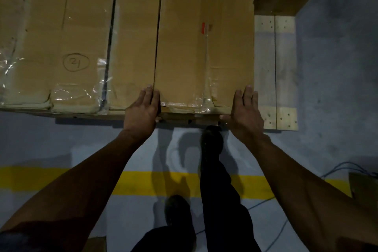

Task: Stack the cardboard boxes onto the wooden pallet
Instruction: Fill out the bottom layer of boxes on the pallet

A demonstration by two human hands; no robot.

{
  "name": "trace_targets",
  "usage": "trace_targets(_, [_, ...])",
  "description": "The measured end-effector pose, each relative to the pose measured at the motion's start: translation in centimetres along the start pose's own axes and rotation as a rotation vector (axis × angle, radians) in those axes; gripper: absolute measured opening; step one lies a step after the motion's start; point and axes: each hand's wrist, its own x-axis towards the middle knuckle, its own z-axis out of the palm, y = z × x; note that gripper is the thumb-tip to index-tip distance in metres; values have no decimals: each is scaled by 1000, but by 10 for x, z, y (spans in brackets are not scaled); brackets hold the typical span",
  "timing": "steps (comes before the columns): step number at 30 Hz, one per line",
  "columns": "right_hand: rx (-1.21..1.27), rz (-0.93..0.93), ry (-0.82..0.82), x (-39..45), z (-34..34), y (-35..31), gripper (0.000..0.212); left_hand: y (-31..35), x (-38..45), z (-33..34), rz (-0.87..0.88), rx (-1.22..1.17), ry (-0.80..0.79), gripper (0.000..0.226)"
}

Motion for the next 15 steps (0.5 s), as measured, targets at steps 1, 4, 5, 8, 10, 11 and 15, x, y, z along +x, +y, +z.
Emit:
trace_targets(1, [19,7,1,0,0,-1,99,-2,0,2,4,-5,5,71])
trace_targets(4, [23,-36,56,2,3,1,101,-6,4,8,34,4,26,67])
trace_targets(5, [11,-54,74,2,4,2,101,-6,5,9,46,6,30,65])
trace_targets(8, [9,-36,88,4,6,1,99,-8,6,14,73,-4,77,61])
trace_targets(10, [9,-27,100,6,7,1,99,-9,6,17,88,-1,105,58])
trace_targets(11, [12,-29,100,6,9,2,100,-9,5,17,93,-3,107,59])
trace_targets(15, [28,-48,73,4,12,5,106,-5,4,10,64,-12,70,66])
